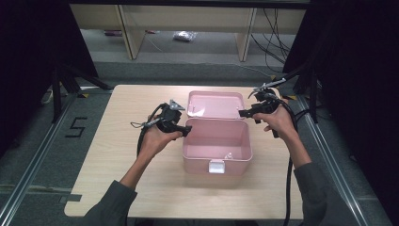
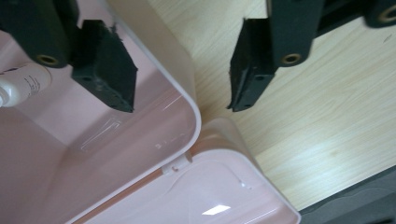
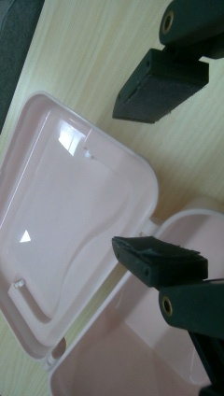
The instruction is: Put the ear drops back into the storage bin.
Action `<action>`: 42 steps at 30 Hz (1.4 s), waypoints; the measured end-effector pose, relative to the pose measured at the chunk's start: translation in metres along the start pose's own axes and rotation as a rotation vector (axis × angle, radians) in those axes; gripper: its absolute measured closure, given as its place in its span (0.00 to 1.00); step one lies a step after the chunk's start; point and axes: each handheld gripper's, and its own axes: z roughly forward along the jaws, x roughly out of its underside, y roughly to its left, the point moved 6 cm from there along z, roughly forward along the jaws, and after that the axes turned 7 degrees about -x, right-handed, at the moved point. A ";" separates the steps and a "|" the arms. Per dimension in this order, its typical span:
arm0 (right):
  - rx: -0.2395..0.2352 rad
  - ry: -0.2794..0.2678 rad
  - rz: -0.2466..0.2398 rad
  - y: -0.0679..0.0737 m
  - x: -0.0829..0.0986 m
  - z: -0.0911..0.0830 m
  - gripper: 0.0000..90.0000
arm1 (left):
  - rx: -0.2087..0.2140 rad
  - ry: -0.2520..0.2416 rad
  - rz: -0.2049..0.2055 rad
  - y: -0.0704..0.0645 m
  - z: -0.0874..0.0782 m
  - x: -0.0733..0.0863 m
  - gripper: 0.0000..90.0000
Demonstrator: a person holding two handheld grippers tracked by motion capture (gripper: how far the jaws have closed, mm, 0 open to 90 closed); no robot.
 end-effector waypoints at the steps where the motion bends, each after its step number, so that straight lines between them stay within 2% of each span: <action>1: 0.000 0.000 -0.004 -0.001 -0.001 0.000 0.37 | 0.002 0.001 -0.001 0.000 0.002 -0.002 0.49; 4: 0.010 -0.020 -0.002 -0.004 -0.004 0.001 0.37 | 0.016 0.009 -0.008 -0.001 0.008 -0.006 0.53; 7: 0.017 -0.014 0.003 -0.007 -0.006 0.002 0.38 | 0.009 0.052 0.031 -0.001 0.015 -0.007 0.60; 8: 0.016 -0.020 0.028 -0.007 -0.006 0.003 0.39 | 0.009 0.048 0.018 -0.003 0.018 -0.007 0.62; 9: 0.022 -0.029 0.013 -0.011 -0.008 0.004 0.40 | 0.011 0.058 0.027 -0.003 0.019 -0.007 0.64; 11: 0.040 -0.004 0.000 -0.018 -0.008 0.004 0.40 | 0.015 0.063 0.034 -0.004 0.023 -0.007 0.68; 14: 0.047 0.003 0.027 -0.025 -0.009 0.008 0.42 | -0.007 0.061 0.050 -0.003 0.025 -0.008 0.76; 15: 0.058 -0.018 0.041 -0.026 -0.010 0.011 0.42 | -0.013 0.060 0.056 -0.003 0.024 -0.008 0.79; 17: 0.057 0.000 0.031 -0.031 -0.011 0.011 0.43 | -0.019 0.063 0.032 -0.001 0.024 -0.007 0.85; 18: 0.064 -0.010 0.044 -0.032 -0.012 0.013 0.43 | -0.019 0.065 0.015 -0.001 0.024 -0.008 0.86; 19: 0.068 -0.008 0.029 -0.034 -0.012 0.013 0.44 | -0.018 0.069 0.015 -0.001 0.023 -0.008 0.87; 21: 0.071 -0.007 0.035 -0.034 -0.013 0.015 0.44 | -0.032 0.067 0.019 -0.002 0.023 -0.008 0.88; 28: 0.067 -0.012 0.050 -0.036 -0.016 0.021 0.48 | -0.035 0.073 0.038 -0.003 0.021 -0.007 0.88; 29: 0.071 -0.011 0.039 -0.037 -0.016 0.021 0.49 | -0.035 0.071 0.037 -0.003 0.021 -0.007 0.88; 34: 0.063 -0.020 0.071 -0.038 -0.018 0.029 0.54 | -0.034 0.070 0.043 -0.003 0.020 -0.007 0.88; 36: 0.072 -0.028 0.057 -0.041 -0.020 0.031 0.56 | -0.039 0.071 0.052 -0.003 0.020 -0.006 0.88; 39: 0.076 -0.033 0.068 -0.044 -0.022 0.034 0.57 | -0.035 0.071 0.050 -0.003 0.021 -0.007 0.87; 40: 0.079 -0.039 0.108 -0.042 -0.023 0.037 0.58 | -0.033 0.069 0.048 -0.003 0.021 -0.007 0.87; 41: 0.085 -0.036 0.078 -0.046 -0.024 0.037 0.59 | -0.033 0.068 0.051 -0.003 0.021 -0.007 0.87; 42: 0.085 -0.027 0.078 -0.047 -0.024 0.038 0.59 | -0.036 0.067 0.054 -0.003 0.020 -0.007 0.87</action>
